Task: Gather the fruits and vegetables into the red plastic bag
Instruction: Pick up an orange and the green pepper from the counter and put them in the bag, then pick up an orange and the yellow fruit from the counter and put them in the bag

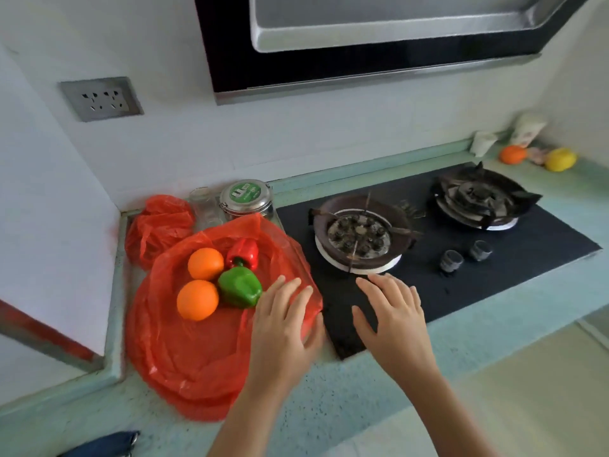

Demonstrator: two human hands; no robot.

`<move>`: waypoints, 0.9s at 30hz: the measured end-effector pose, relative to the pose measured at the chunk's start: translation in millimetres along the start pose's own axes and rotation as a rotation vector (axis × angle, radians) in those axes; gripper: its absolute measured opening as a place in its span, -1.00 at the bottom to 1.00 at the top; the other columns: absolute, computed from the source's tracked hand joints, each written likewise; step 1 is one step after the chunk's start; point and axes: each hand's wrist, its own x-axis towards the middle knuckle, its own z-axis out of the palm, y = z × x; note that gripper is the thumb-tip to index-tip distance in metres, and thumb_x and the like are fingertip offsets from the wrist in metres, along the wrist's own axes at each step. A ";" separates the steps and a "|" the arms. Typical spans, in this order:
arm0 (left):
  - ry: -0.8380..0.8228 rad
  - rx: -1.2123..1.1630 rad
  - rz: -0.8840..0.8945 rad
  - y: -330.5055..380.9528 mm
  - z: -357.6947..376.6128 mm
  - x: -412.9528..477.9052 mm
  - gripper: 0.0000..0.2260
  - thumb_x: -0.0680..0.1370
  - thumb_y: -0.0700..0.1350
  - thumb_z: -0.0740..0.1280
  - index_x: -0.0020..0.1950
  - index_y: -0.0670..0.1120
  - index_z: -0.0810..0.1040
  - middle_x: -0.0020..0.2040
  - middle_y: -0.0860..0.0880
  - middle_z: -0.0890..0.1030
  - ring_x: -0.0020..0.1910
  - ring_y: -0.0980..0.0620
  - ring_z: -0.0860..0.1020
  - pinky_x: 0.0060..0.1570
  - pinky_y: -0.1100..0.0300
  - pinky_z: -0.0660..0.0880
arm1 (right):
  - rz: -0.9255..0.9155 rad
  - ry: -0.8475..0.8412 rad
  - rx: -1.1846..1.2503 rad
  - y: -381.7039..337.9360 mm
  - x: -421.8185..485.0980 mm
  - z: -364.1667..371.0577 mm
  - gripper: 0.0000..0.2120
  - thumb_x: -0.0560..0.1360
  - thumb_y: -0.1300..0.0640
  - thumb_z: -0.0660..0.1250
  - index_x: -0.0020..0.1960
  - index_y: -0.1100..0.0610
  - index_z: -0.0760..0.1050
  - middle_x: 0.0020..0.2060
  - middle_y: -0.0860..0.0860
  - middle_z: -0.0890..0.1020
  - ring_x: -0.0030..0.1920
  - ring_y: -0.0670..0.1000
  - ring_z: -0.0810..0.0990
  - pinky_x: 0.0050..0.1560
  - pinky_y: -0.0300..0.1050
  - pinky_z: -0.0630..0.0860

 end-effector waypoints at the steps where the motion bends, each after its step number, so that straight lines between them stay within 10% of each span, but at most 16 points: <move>1: -0.012 0.001 0.021 13.2 2.6 -0.2 -0.70 0.48 -0.06 0.26 0.11 -0.20 0.58 0.12 -0.15 0.56 0.23 -0.17 0.45 0.15 -0.11 0.44 | 0.016 0.012 -0.018 7.4 -8.1 -11.8 -0.63 0.35 0.14 0.46 0.14 0.16 0.53 0.09 0.12 0.59 0.15 0.21 0.51 0.13 0.34 0.38; 27: -0.275 -0.225 0.538 354.0 93.8 -52.4 -0.66 0.46 -0.02 0.17 0.07 -0.16 0.60 0.09 -0.17 0.60 0.16 -0.22 0.52 0.10 -0.22 0.45 | 0.501 0.452 -0.342 180.8 -236.8 -254.6 -0.70 0.43 0.03 0.23 0.07 0.15 0.56 0.03 0.08 0.61 0.08 0.18 0.53 0.14 0.28 0.40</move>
